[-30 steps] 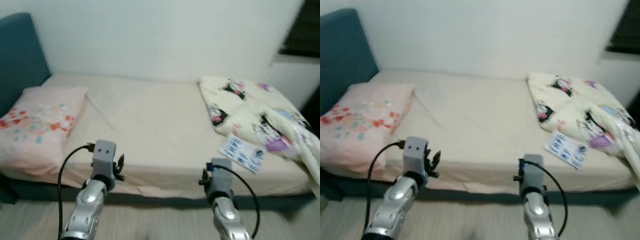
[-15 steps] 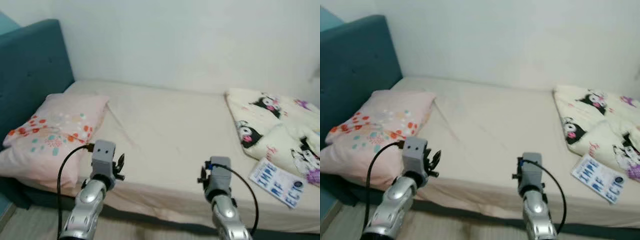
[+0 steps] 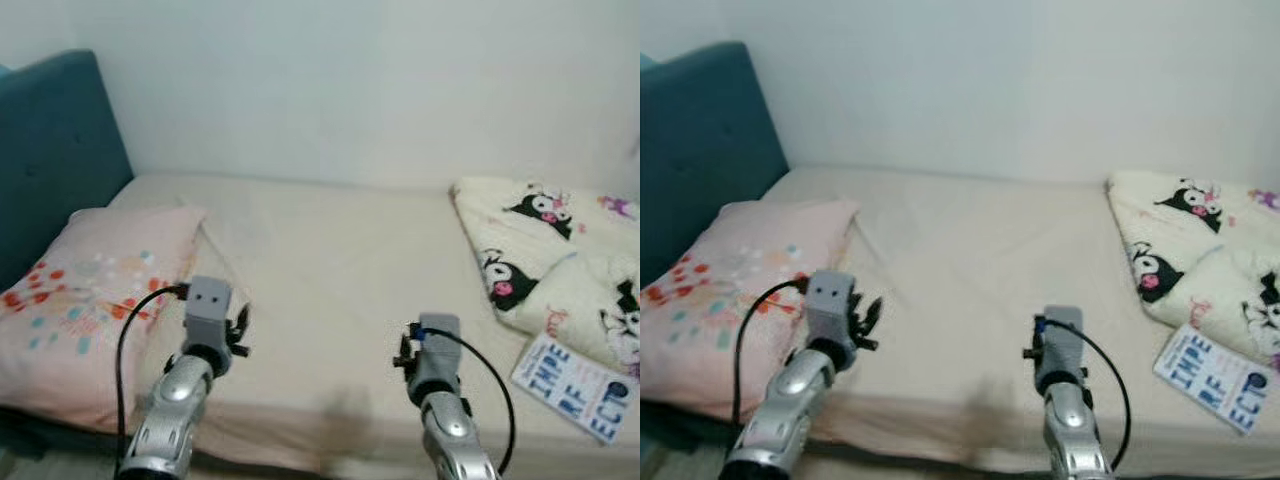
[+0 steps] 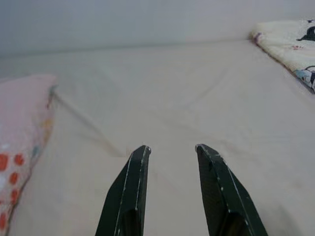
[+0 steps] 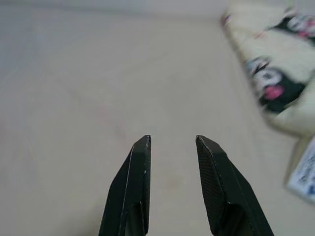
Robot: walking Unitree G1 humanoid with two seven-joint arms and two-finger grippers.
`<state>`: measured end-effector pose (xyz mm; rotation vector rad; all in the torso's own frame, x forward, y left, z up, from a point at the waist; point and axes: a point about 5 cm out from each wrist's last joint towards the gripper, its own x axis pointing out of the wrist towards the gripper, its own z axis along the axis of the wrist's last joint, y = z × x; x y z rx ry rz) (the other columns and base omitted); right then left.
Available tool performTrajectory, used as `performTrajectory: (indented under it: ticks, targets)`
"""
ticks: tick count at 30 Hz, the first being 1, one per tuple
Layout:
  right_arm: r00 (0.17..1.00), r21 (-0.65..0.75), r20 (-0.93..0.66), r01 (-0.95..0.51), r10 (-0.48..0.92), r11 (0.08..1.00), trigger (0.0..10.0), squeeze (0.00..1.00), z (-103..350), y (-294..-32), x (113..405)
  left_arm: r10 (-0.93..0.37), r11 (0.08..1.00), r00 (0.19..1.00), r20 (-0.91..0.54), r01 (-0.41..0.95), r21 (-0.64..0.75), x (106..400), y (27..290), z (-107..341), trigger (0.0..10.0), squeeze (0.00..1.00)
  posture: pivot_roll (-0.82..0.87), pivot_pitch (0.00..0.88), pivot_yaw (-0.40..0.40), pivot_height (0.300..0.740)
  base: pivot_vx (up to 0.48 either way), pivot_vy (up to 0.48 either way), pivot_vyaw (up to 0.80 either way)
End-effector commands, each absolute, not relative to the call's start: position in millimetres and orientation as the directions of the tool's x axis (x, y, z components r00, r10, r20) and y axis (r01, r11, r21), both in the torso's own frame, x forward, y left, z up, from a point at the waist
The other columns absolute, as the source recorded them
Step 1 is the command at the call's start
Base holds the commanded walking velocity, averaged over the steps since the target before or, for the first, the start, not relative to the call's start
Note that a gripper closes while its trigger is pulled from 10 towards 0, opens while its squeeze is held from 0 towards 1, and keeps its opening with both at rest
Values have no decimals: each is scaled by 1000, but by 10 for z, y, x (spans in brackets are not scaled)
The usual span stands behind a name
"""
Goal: Clean up the room
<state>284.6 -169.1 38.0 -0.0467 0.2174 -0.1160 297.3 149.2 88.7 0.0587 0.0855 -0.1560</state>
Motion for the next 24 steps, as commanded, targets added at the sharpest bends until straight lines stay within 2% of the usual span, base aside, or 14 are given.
performTrajectory:
  ticks: [1,6,12,24]
  targets:
    - [969,-49,-223,96,-104,994,10000,0,352,-1621,2837,-136,988,985,-107,143,56,2950,1549,837,10000,0,90,0,-69,740,319,0,0]
    - [969,-48,-223,94,-103,994,10000,0,354,-1618,2842,-132,989,985,-108,138,56,2949,1555,835,10000,0,91,0,-71,740,308,0,0]
    - [970,-48,-221,90,-98,995,10000,0,381,-1631,2883,-76,995,989,-130,84,58,2943,1616,803,10000,0,92,0,-75,740,0,0,0]
    - [972,-36,-219,76,-82,996,10000,0,390,-1611,2889,-67,994,990,-123,76,74,2941,1648,812,10000,0,91,0,-71,740,0,0,0]
